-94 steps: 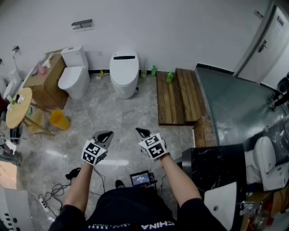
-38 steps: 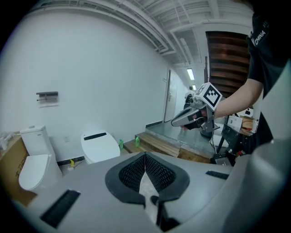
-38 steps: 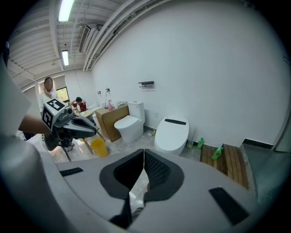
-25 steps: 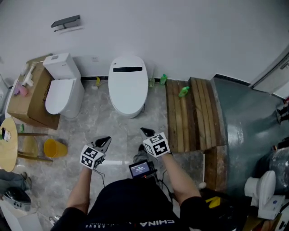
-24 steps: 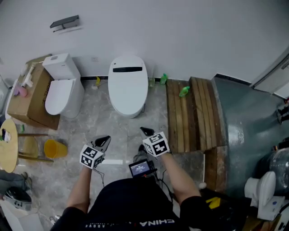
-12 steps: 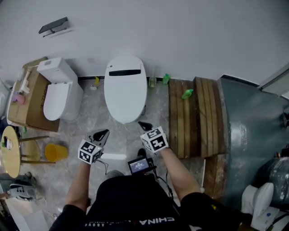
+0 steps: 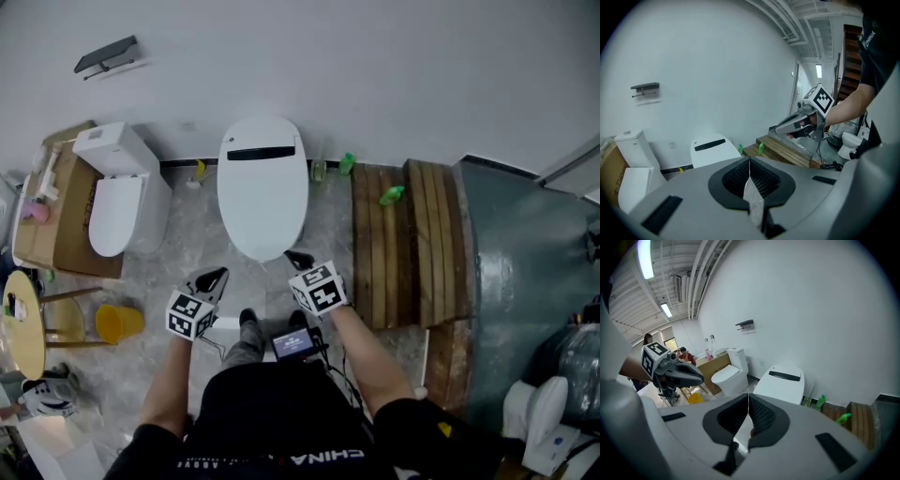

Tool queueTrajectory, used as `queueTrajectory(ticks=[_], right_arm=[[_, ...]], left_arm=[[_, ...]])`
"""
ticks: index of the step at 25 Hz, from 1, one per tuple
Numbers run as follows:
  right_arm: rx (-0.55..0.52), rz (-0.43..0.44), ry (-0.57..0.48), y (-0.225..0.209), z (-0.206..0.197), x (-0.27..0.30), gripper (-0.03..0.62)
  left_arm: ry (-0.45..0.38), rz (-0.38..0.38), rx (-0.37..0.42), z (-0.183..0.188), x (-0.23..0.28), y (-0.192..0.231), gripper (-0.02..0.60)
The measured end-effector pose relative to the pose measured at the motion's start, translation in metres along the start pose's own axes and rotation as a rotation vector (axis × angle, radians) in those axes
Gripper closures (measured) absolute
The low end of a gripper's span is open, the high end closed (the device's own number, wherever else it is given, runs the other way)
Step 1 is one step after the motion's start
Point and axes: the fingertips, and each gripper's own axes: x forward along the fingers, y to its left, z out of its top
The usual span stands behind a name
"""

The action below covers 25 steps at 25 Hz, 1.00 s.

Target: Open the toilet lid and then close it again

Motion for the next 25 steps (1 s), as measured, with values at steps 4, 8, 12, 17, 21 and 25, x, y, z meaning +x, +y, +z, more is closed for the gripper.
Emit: queueTrajectory(ticks=[4,8,12,17,21,25], right_arm=[[0.017,-0.045,0.001,0.005,0.007,0.001,0.579],[0.034,-0.083,-0.006,0.001,0.017,-0.002,0.579],[0.039,-0.101,-0.018,-0.002,0.025,0.002,0.579],[0.036,-0.107,-0.019,-0.005,0.026,0.012,0.579],[0.057,-0.093,-0.003,-0.009,0.025,0.024,0.579],[0.069,-0.056,0.014,-0.016,0.019,0.042,0.579]], left_arm=[[-0.009,-0.049,0.03,0.002,0.008,0.009,0.571],[-0.042,-0.051,0.041,0.016,0.012,0.019,0.571],[-0.051,-0.055,0.051,0.018,0.016,0.027,0.571],[-0.044,-0.061,0.027,0.016,0.018,0.041,0.571],[-0.025,-0.064,0.001,0.011,0.024,0.052,0.562],[-0.002,-0.069,-0.014,0.004,0.038,0.061,0.467]])
